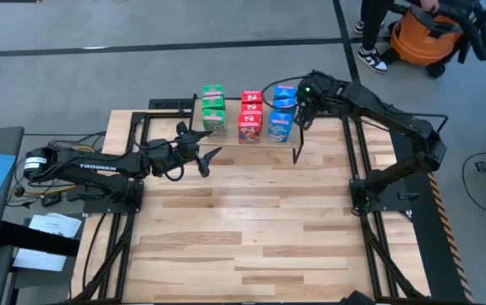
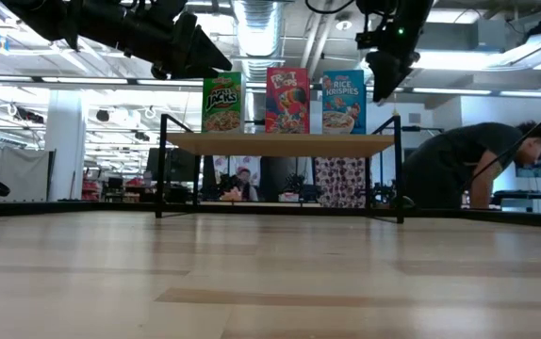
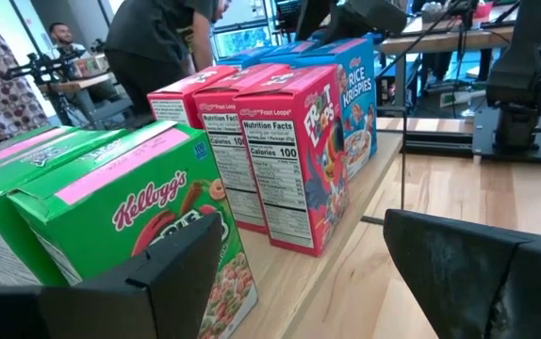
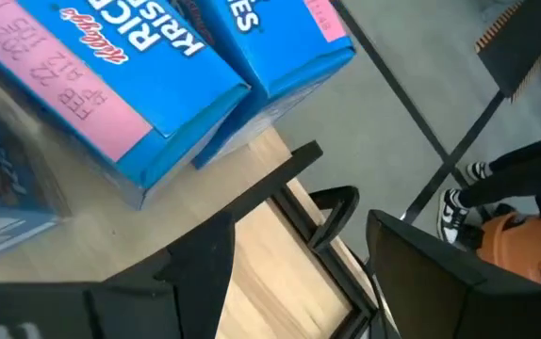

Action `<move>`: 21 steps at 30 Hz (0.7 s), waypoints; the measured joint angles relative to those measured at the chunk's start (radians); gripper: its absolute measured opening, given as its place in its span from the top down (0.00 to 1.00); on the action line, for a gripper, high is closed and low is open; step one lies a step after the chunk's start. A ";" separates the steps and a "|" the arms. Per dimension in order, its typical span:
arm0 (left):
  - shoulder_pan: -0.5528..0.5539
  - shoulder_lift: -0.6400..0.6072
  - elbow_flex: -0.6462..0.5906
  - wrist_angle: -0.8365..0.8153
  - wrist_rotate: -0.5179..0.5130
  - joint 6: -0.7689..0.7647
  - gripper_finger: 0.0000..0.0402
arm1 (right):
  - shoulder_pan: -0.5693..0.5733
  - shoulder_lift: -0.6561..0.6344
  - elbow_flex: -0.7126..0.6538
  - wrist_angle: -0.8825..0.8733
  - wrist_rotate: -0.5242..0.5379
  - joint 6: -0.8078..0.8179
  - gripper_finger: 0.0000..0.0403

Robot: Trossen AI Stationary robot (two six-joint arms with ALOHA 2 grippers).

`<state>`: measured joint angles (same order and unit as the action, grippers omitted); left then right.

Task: Stack cereal on shelf
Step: Adjust the blue cereal box on the shelf

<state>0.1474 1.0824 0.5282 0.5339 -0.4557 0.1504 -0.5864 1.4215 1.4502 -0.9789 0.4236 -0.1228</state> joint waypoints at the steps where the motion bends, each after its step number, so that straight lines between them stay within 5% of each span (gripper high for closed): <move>1: 0.000 0.000 0.000 0.000 0.000 0.000 0.28 | 0.000 0.003 0.000 0.001 0.000 0.003 0.34; 21: 0.000 0.000 0.000 -0.005 -0.002 0.000 0.28 | 0.025 0.006 0.000 0.037 -0.058 0.021 0.34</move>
<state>0.1474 1.0824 0.5282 0.5289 -0.4580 0.1501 -0.5618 1.4273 1.4498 -0.9417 0.3656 -0.1017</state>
